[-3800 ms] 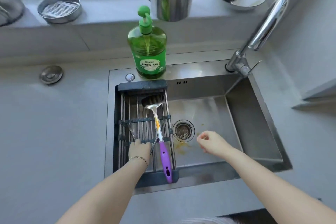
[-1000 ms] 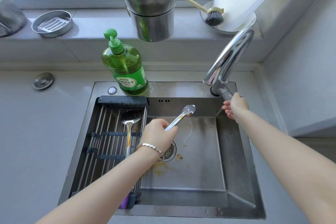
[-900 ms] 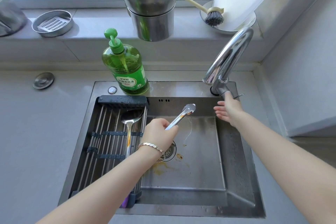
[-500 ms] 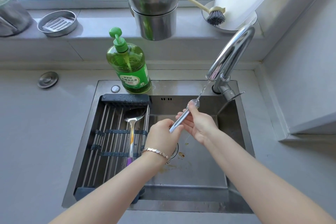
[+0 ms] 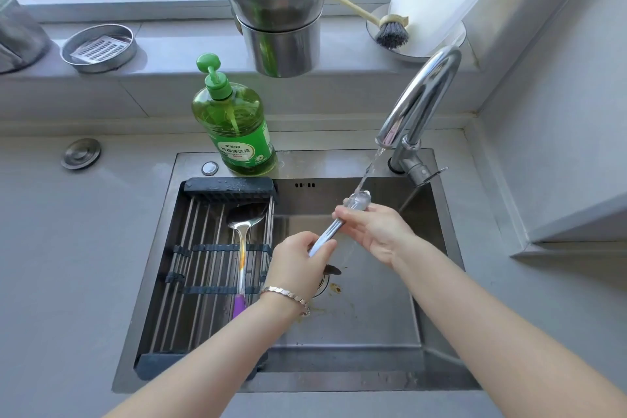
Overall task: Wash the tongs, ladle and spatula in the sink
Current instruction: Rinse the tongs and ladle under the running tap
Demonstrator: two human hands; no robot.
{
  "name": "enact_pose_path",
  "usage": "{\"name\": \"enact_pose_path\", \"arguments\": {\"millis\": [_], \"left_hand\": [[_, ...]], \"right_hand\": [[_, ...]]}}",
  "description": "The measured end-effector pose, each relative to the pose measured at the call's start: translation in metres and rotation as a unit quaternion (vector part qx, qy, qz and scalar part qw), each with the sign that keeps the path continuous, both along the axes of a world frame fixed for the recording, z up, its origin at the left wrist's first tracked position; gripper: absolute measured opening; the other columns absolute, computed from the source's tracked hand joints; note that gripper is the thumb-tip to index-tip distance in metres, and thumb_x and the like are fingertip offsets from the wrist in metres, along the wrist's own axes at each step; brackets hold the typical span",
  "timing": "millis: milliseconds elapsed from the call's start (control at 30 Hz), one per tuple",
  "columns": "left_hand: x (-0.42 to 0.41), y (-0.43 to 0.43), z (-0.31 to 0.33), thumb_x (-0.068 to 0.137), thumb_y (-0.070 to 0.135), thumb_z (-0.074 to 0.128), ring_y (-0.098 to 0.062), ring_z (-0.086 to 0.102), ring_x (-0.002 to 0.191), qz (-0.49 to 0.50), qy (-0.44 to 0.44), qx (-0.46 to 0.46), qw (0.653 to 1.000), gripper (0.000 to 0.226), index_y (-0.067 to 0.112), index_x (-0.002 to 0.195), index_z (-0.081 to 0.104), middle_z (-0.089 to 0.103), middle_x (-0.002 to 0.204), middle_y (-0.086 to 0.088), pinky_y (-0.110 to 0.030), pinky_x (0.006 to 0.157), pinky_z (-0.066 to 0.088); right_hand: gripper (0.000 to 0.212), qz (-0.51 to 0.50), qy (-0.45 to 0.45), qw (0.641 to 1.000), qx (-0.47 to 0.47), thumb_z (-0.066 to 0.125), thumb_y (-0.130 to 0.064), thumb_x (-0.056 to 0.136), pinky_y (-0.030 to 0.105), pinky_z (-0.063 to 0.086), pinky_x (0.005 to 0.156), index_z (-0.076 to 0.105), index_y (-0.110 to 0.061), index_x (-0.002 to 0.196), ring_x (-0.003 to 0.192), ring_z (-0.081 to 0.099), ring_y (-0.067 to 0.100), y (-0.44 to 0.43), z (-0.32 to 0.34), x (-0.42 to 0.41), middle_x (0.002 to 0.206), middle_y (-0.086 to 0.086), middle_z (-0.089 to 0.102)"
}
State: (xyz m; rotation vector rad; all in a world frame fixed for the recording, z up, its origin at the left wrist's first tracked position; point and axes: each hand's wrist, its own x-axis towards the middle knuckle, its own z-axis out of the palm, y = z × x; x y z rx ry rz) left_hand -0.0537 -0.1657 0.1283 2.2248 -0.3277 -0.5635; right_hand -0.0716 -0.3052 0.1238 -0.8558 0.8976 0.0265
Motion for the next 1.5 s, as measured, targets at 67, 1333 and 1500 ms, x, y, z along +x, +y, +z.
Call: {"name": "enact_pose_path", "arguments": {"millis": [67, 1333, 1500], "left_hand": [[0.0, 0.006, 0.0, 0.088, 0.027, 0.06, -0.011, 0.044, 0.049, -0.016, -0.015, 0.006, 1.0, 0.032, -0.002, 0.076, 0.063, 0.047, 0.052, 0.003, -0.02, 0.049, 0.035], [0.034, -0.008, -0.001, 0.091, 0.028, 0.056, -0.026, 0.064, 0.073, 0.044, -0.011, -0.067, 0.997, 0.029, 0.001, 0.082, 0.058, 0.061, 0.075, -0.017, -0.041, 0.069, 0.056], [0.026, 0.015, -0.005, 0.091, 0.012, 0.056, -0.008, 0.068, 0.07, 0.119, 0.048, -0.185, 0.974, 0.017, 0.012, 0.074, 0.057, 0.06, 0.067, -0.006, -0.021, 0.062, 0.059]], "right_hand": [[0.007, -0.014, 0.03, 0.999, 0.011, 0.065, -0.002, 0.083, 0.018, 0.056, 0.053, 0.061, -0.005, 0.078, 0.063, 0.064, 0.011, -0.009, 0.001, 0.0, 0.071, 0.006, 0.065], [0.022, -0.114, 0.094, 0.986, -0.08, 0.053, -0.025, 0.094, 0.021, 0.048, 0.063, 0.063, -0.009, 0.082, 0.07, 0.055, 0.011, -0.042, -0.007, -0.007, 0.079, 0.003, 0.058], [0.029, 0.034, 0.103, 0.993, 0.037, 0.055, -0.027, 0.093, 0.032, 0.054, 0.082, 0.048, -0.008, 0.113, 0.091, 0.059, 0.027, -0.013, -0.024, -0.017, 0.106, 0.018, 0.055]]}}
